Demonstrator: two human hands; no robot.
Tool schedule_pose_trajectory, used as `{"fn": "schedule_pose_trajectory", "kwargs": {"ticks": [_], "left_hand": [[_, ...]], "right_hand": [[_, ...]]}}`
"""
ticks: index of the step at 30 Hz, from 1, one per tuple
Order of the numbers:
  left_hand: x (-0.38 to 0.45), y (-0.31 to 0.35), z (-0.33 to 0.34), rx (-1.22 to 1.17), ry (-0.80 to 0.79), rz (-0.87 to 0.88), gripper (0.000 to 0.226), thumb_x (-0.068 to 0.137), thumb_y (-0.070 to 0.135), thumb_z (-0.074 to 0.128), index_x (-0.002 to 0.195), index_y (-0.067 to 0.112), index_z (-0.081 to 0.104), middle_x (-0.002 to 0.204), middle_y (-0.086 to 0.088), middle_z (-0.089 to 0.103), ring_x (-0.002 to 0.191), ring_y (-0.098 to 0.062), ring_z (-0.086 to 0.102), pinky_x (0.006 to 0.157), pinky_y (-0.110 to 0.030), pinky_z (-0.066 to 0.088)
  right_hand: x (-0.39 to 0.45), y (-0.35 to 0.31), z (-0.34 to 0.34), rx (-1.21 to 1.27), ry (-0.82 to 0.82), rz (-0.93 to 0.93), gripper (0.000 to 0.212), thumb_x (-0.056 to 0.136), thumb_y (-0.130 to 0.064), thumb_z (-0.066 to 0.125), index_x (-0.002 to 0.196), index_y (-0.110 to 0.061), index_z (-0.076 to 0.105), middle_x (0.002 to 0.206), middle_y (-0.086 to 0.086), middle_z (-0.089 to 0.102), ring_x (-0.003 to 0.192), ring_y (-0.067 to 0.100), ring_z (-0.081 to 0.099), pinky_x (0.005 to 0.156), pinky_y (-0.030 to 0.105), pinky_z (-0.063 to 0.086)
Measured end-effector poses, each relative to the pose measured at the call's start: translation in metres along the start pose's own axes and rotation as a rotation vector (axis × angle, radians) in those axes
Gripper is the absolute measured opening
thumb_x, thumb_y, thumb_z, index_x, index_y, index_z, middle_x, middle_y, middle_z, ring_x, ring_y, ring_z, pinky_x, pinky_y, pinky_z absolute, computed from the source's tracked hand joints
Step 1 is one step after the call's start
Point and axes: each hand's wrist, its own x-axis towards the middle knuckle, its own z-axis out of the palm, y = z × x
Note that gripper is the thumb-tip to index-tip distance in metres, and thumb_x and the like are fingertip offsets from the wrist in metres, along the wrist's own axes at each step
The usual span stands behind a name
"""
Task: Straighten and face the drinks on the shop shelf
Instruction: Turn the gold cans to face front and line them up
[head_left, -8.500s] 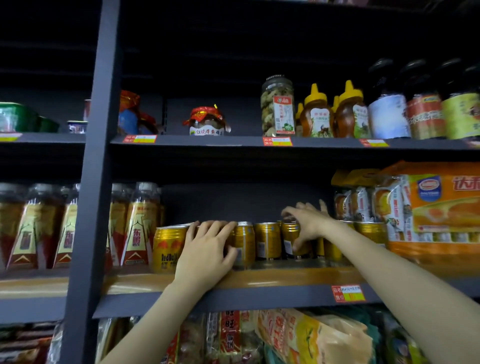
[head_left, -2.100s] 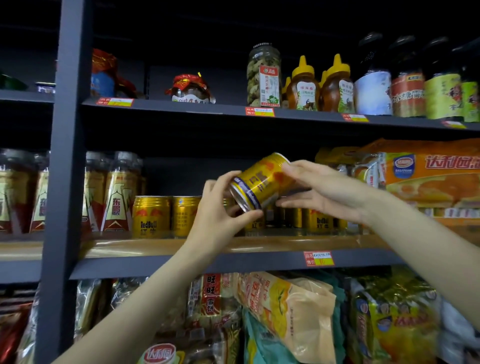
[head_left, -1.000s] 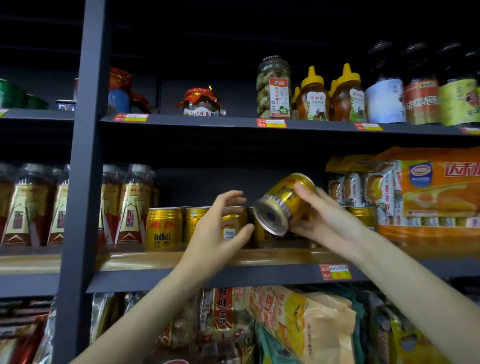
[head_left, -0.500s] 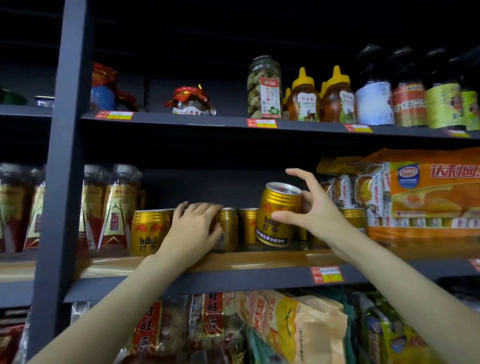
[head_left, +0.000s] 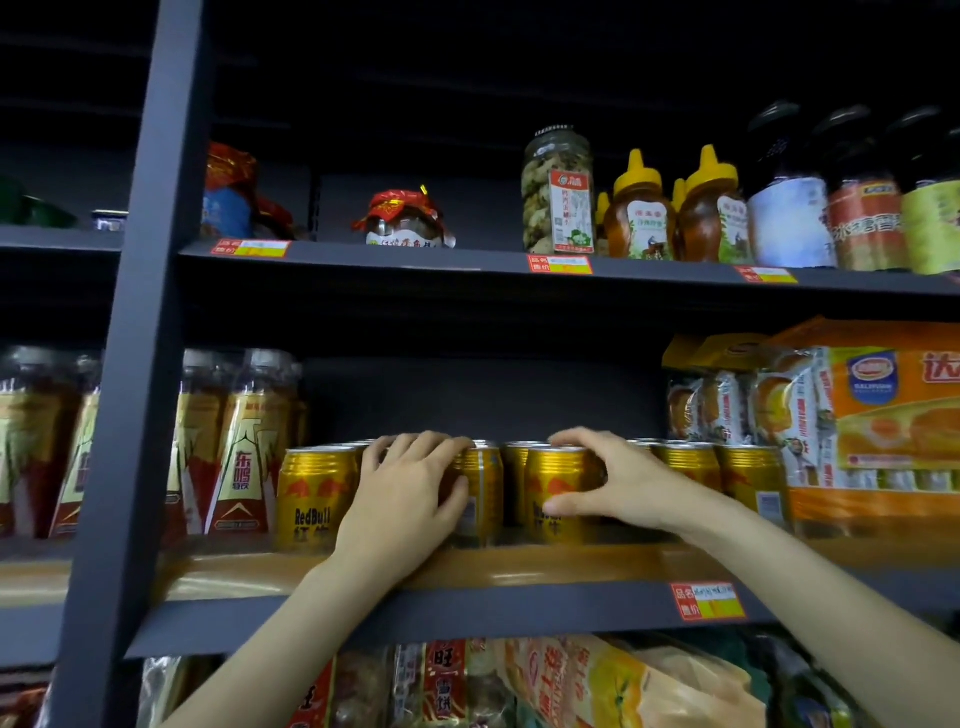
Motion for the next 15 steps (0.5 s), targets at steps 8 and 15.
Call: {"fn": "schedule_pose_trajectory", "kwargs": {"ticks": [8,15], "left_hand": [[0.003,0.0,0.001,-0.017,-0.005,-0.045,0.046,0.084,0.041,0.032,0.122,0.029,0.054,0.117,0.007,0.056,0.114,-0.017,0.047,0.102,-0.033,0.019],[0.004,0.001,0.0,-0.002,-0.006,-0.041,0.044,0.087,0.042,0.031,0.126,0.03,0.051,0.119,0.009,0.054,0.116,-0.015,0.045,0.103,-0.031,0.019]], "right_hand": [[0.017,-0.022,0.008,-0.25,-0.056,0.038,0.085,0.078,-0.047,0.07,0.148,-0.024,0.027,0.152,0.002,0.031,0.14,0.023,0.026,0.107,0.037,0.033],[0.027,-0.014,0.014,-0.219,-0.072,-0.001,0.084,0.079,-0.046,0.07,0.147,-0.025,0.026,0.149,0.004,0.033,0.135,0.023,0.033,0.105,0.037,0.037]]}}
